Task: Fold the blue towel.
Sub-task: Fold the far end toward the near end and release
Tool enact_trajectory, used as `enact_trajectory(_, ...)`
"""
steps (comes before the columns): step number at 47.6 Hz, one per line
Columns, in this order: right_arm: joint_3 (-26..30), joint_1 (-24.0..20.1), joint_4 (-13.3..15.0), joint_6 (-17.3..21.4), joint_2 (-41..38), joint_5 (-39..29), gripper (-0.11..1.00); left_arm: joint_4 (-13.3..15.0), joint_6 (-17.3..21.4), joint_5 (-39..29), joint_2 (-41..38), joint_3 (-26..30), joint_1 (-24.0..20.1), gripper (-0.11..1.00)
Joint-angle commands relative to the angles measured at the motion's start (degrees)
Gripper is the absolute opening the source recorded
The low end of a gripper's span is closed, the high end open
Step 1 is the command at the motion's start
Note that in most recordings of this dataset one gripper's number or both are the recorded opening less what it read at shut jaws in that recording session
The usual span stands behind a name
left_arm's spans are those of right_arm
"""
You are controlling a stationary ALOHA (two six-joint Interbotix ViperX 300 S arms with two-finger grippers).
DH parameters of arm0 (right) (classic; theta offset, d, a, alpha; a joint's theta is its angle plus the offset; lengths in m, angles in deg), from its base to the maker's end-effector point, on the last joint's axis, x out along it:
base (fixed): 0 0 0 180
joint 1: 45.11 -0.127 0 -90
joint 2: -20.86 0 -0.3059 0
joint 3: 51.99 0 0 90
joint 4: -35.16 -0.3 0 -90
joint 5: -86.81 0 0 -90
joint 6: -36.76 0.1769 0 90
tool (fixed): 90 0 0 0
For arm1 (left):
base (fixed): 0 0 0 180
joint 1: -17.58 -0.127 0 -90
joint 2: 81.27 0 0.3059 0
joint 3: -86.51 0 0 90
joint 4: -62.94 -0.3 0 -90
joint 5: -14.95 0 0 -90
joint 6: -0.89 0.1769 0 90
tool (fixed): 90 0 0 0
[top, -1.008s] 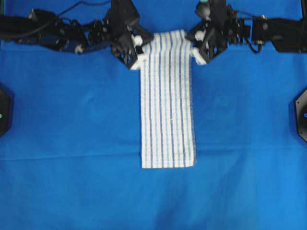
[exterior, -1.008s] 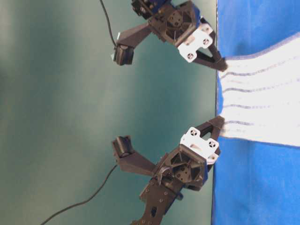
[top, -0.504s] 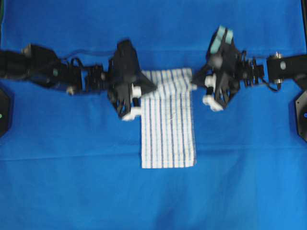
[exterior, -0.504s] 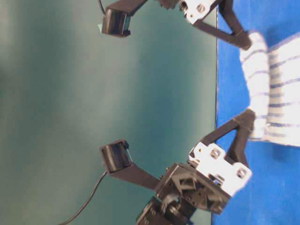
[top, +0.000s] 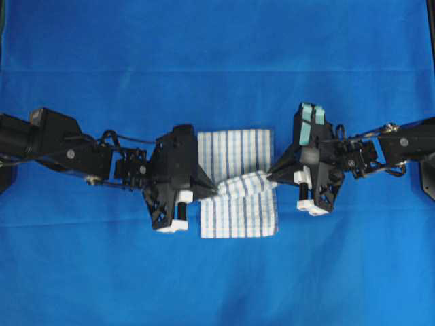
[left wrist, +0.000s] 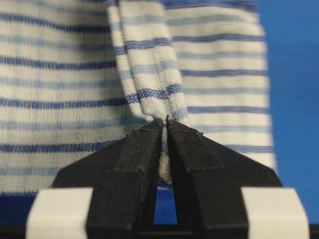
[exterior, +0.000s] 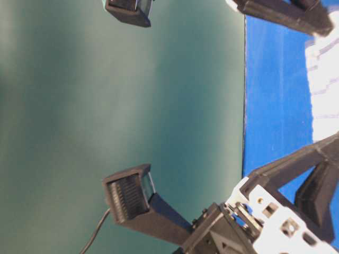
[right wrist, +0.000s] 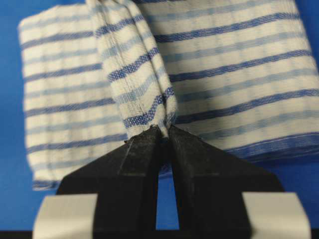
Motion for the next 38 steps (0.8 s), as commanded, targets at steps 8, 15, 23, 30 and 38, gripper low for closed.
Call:
enact_trajectory(8, 0.2, -2.5, -1.8, -0.1, 1.1, -1.0, 0.09, 0.0, 0.0, -1.1, 1.6, 0.8, 3.3, 0.03)
enact_trajectory(15, 0.4, -3.1, -2.1, -0.1, 1.0, -0.9, 0.09, 0.0, 0.4, -1.8, 1.6, 0.9, 3.3, 0.02)
enact_trajectory(23, 0.9, -3.1, -2.1, -0.1, 0.6, -1.0, 0.09, -0.1, 1.0, -1.8, 1.5, 1.0, 3.0, 0.03)
enact_trajectory(30, 1.2, -3.1, -2.2, 0.0, 0.4, -1.1, 0.09, -0.1, 0.9, -2.1, 1.4, 0.9, 2.5, 0.03)
enact_trajectory(38, 1.5, -4.0, -2.8, 0.0, 0.4, -1.1, 0.15, -0.1, 0.8, -2.3, 1.5, 0.9, 2.5, 0.11)
